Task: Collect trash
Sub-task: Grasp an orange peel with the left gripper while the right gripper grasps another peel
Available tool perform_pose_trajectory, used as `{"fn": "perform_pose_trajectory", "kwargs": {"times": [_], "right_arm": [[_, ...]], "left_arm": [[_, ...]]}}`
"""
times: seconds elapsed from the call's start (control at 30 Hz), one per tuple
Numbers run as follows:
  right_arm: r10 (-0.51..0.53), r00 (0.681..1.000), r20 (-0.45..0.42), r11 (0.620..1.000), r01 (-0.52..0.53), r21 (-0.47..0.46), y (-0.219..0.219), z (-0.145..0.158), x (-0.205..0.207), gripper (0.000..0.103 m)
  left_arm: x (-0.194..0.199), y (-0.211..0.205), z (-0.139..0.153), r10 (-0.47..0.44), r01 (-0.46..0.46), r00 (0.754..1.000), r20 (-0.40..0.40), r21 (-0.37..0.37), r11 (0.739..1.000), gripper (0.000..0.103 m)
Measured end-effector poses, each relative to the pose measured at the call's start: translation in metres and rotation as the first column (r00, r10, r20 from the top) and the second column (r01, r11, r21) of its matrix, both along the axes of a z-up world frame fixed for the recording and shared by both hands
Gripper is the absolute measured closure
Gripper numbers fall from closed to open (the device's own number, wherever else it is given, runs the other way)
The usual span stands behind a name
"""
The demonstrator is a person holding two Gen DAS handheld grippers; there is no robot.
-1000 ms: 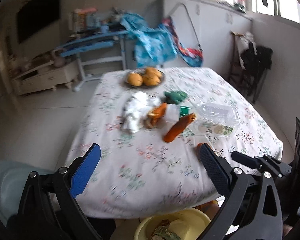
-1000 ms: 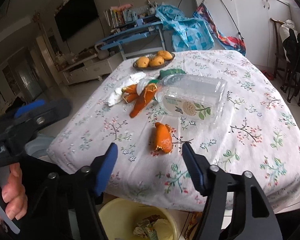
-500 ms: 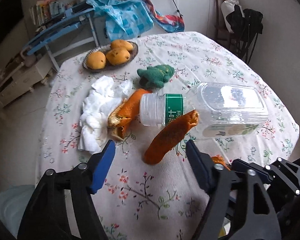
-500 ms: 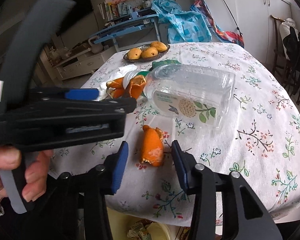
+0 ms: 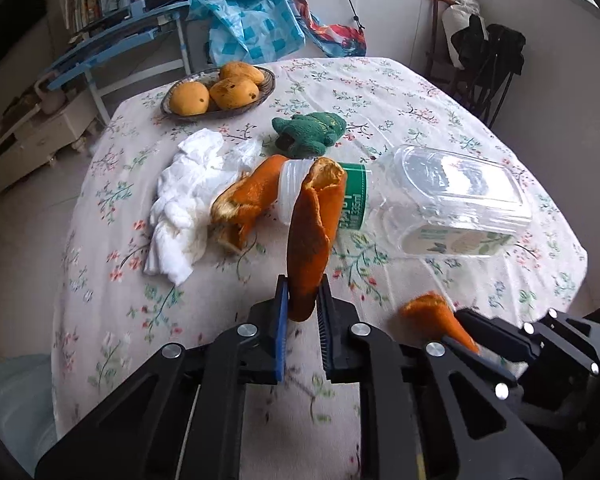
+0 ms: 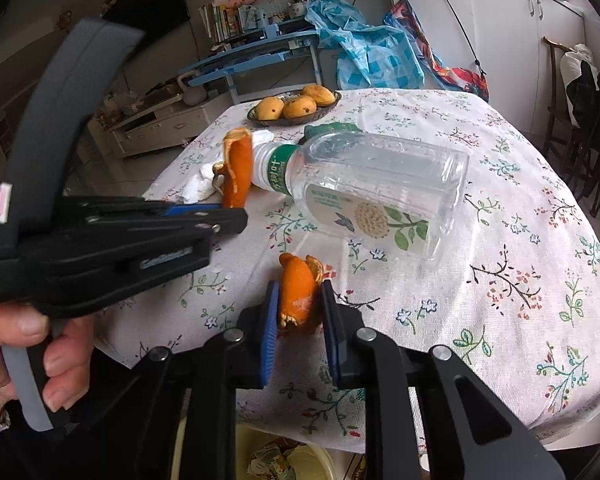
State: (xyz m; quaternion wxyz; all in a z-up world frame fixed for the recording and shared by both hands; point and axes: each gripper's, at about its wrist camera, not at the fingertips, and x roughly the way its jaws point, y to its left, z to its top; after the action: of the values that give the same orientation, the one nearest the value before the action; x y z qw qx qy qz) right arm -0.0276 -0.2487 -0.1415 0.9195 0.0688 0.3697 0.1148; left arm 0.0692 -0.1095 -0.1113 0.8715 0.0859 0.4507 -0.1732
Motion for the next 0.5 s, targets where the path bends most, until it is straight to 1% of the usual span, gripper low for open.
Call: {"fn": "perform_pose_trajectory", "kwargs": {"times": [0.1, 0.2, 0.3, 0.5], "right_arm": [[0.010, 1.000, 0.012, 1.000, -0.010, 0.010, 0.001, 0.004, -0.002, 0.082], [0.020, 1.000, 0.018, 1.000, -0.021, 0.018, 0.002, 0.006, -0.005, 0.082], [0.029, 0.999, 0.023, 0.999, -0.030, 0.027, 0.002, 0.008, -0.008, 0.083], [0.054, 0.998, 0.027, 0.998, -0.055, 0.039, 0.005, 0.013, -0.015, 0.083]], "left_arm": [[-0.009, 0.006, 0.008, 0.014, -0.014, 1.000, 0.005, -0.015, 1.000, 0.089], [-0.021, 0.018, 0.013, 0.052, -0.052, 0.999, -0.001, -0.042, 0.998, 0.089], [-0.031, 0.027, 0.014, 0.082, -0.082, 0.997, -0.004, -0.050, 0.995, 0.089], [-0.047, 0.042, 0.020, 0.115, -0.115, 0.993, 0.006, -0.057, 0.992, 0.089]]}}
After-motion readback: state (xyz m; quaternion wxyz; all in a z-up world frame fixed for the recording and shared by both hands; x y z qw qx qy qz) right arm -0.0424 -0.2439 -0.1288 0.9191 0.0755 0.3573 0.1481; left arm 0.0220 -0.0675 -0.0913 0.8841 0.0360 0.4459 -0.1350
